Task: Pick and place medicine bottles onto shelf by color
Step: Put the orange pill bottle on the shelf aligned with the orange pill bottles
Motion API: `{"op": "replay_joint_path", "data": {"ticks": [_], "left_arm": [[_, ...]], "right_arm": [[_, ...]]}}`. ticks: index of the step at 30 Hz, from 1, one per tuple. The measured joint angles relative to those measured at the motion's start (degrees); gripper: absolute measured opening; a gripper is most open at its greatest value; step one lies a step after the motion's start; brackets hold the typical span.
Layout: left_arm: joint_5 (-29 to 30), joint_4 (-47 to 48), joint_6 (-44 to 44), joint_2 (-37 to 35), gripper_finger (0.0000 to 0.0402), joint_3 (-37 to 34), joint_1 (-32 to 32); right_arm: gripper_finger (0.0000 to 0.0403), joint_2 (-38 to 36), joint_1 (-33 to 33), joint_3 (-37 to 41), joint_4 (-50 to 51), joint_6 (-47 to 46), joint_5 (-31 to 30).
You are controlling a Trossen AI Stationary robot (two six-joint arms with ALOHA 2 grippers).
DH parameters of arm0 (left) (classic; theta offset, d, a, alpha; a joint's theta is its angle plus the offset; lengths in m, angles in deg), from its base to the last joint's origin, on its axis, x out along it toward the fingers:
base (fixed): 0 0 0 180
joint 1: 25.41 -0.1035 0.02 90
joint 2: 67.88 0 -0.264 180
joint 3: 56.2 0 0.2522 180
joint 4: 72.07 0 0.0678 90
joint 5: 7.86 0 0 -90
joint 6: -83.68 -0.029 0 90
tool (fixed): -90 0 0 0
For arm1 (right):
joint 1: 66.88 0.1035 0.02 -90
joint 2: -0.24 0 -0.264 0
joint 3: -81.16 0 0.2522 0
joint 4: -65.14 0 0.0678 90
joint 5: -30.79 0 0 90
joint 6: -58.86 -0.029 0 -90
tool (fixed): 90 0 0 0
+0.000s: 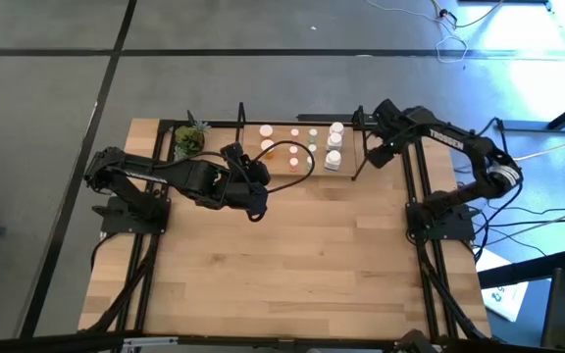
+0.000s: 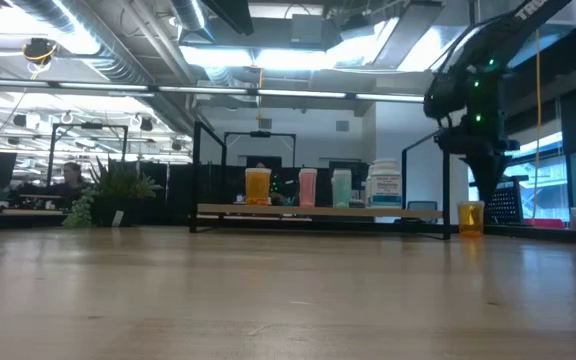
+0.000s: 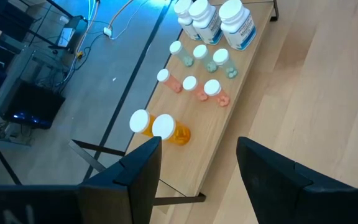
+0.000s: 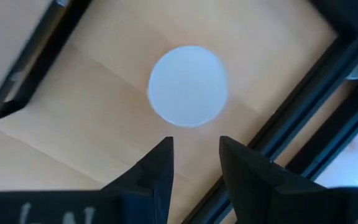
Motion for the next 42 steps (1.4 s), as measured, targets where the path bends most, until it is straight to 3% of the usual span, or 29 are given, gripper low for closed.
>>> {"op": "replay_joint_path", "data": {"ticks": [8,17,24,27,36,42], "left_arm": [[0.0,0.0,0.0,0.0,0.0202,0.0,0.0],[0.0,0.0,0.0,0.0,0.0202,0.0,0.0],[0.0,0.0,0.0,0.0,0.0202,0.0,0.0],[0.0,0.0,0.0,0.0,0.0202,0.0,0.0],[0.0,0.0,0.0,0.0,0.0202,0.0,0.0],[0.0,0.0,0.0,0.0,0.0202,0.0,0.0]], "right_arm": [[0.0132,-7.3,1.5,-0.1,1.7,-2.3,1.3],[0.0132,-10.7,3.8,-0.1,-0.5,-0.7,12.9],[0.014,-10.7,3.8,-0.1,-1.0,2.6,11.9],[0.0175,-10.7,3.8,-0.1,-1.0,4.0,9.7],[0.0336,-10.7,3.7,-0.1,-1.0,6.6,8.4],[0.0364,-10.1,3.5,2.0,-3.5,3.6,0.6]]}}
